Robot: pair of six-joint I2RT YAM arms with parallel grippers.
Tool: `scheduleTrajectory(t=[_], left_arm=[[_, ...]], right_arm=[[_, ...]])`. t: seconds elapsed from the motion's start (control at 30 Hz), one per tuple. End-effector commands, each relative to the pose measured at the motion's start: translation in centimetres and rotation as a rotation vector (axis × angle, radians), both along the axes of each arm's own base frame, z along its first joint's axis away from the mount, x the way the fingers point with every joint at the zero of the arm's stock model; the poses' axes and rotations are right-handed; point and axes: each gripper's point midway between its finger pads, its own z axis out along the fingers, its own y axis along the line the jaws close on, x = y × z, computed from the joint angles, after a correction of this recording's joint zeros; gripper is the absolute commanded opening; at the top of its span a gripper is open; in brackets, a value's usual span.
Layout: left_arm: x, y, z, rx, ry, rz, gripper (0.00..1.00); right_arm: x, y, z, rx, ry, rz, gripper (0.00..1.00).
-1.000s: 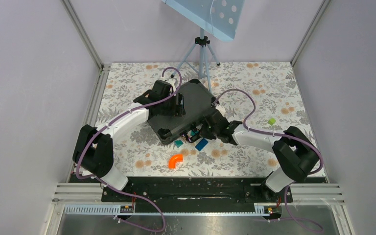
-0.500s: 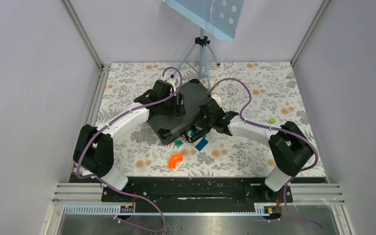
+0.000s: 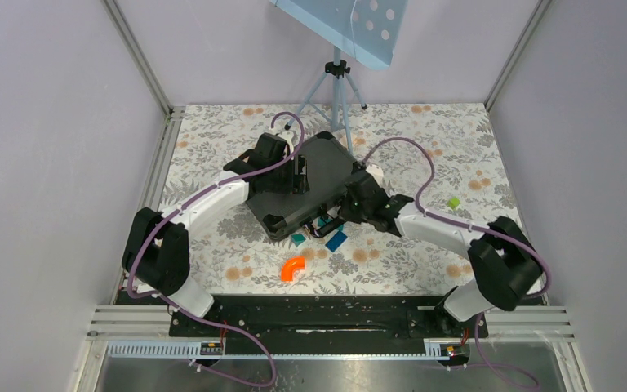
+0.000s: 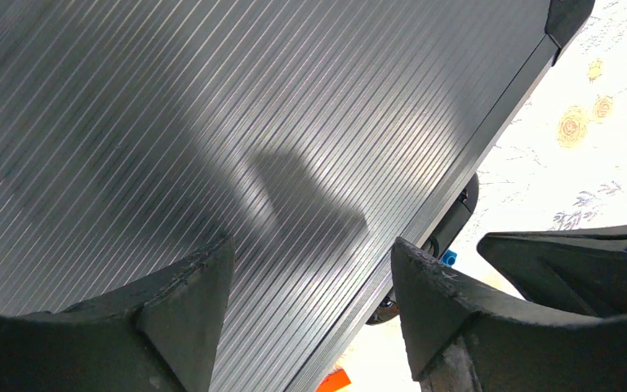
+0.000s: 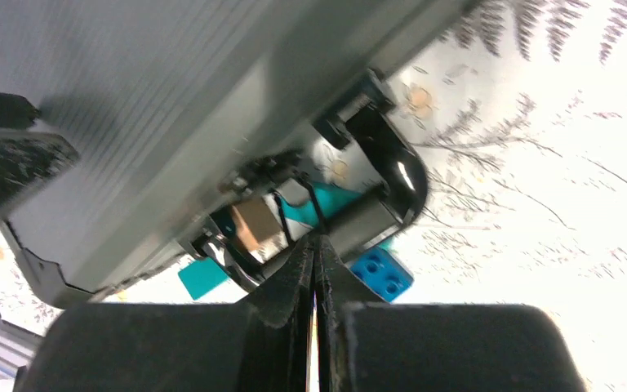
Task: Pack up texas hold em set
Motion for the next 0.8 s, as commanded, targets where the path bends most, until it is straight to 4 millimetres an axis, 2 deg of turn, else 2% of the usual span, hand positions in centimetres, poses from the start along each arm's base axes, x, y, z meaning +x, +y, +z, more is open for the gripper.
scheduleTrajectory(t=[0.0,0.17,0.23,0.3,0.43,0.77], left_arm=[[-2.9,0.9,-3.7,0.085,0.156,-0.02,0.7],[-2.9,0.9,-3.8,0.085,0.16,-0.019,0.7],[-2.9,0.9,-3.8,0.087,0.161,-0.018,0.7],[-2.9,1.0,-3.7,0.088,0.16,-0.017,0.7],[-2.9,1.0,-3.7,0.091,0.157,-0.017,0.7],[-2.8,1.0,-3.7,0.093,0.156,-0.015,0.7]], right_arm=[[-1.2,-2.4,-0.2,0.0,0.009,-0.081,0.01],[-2.4,-2.3,-1.9,0.036,0.056,-0.08,0.01],[-2.3,-1.8,-2.1,0.055,0.055,-0.065,0.01],[-1.8,-0.5,-1.7,0.1,0.032,-0.029,0.01],[-1.2,0.6,-1.8,0.104,0.04,-0.005,0.02],[-0.3,1.4,-2.3,0.089,0.05,0.001,0.02]])
